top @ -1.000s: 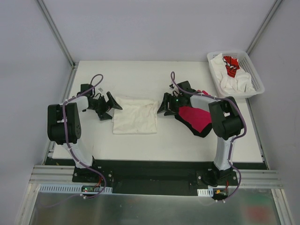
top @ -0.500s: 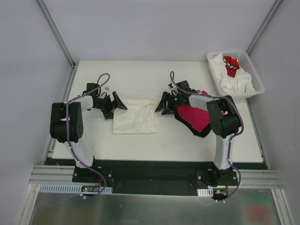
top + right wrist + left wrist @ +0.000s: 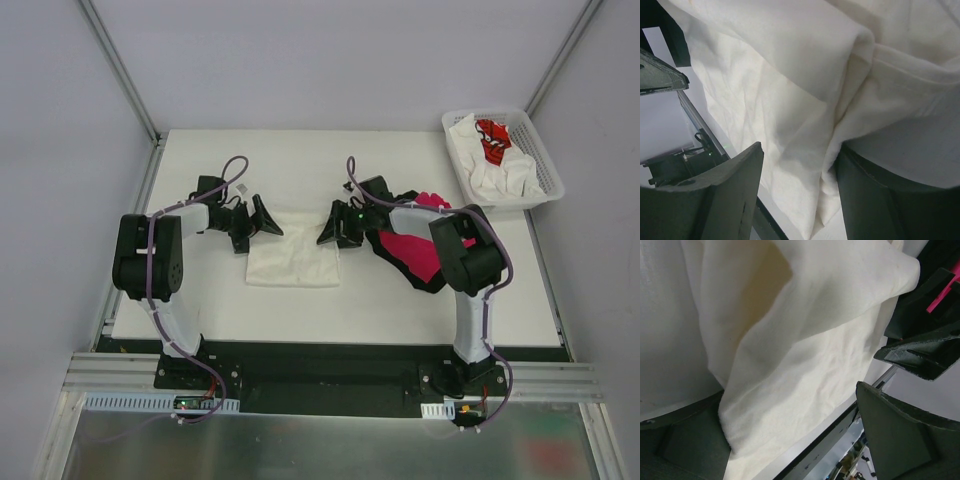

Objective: Fold and stack the t-shirts
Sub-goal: Put the neatly folded tshirt into the corner of the board with both arms

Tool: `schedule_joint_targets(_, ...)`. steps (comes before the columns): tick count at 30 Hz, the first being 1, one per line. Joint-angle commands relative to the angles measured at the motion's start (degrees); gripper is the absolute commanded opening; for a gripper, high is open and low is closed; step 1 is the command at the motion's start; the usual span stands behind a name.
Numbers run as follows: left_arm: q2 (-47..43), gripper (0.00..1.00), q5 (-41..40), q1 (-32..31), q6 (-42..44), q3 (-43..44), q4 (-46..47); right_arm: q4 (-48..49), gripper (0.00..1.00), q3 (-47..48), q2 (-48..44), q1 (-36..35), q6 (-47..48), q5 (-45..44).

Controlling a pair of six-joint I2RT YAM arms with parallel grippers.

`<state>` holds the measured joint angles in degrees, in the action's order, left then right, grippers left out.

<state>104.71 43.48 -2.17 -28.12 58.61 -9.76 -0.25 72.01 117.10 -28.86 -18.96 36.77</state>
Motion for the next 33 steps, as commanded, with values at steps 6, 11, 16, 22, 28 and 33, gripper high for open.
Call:
schedule_joint_targets(6, 2.35, 0.93, -2.18, -1.78, 0.43, -1.48, 0.27, 1.66, 0.56, -1.87, 0.94, -1.29, -0.82, -2.06)
schedule_joint_targets(11, 1.73, 0.66, -0.95, -2.39, 0.61, -1.39, 1.06, 1.66, 0.30, -1.96, 0.06, -0.85, -0.29, -2.67)
schedule_joint_targets(16, 1.38, 0.36, -0.51, -3.18, 0.52, -1.57, 1.32, 1.66, 0.09, -2.22, 0.15, -0.67, -0.20, -2.50)
schedule_joint_targets(22, 1.64, 0.00, -0.24, -4.24, 0.70, -1.22, 1.32, 1.66, 0.01, -2.66, -0.20, -0.67, -0.11, -2.67)
schedule_joint_targets(28, 1.29, 0.00, -0.59, -5.38, 0.61, -0.87, 1.23, 1.66, 0.01, -3.71, -2.22, -0.58, 0.15, -2.85)
schedule_joint_targets(33, 1.64, 0.00, -2.61, -8.62, 0.35, 2.55, 1.32, 1.48, 0.01, -5.12, -5.03, 0.12, 0.77, -3.81)
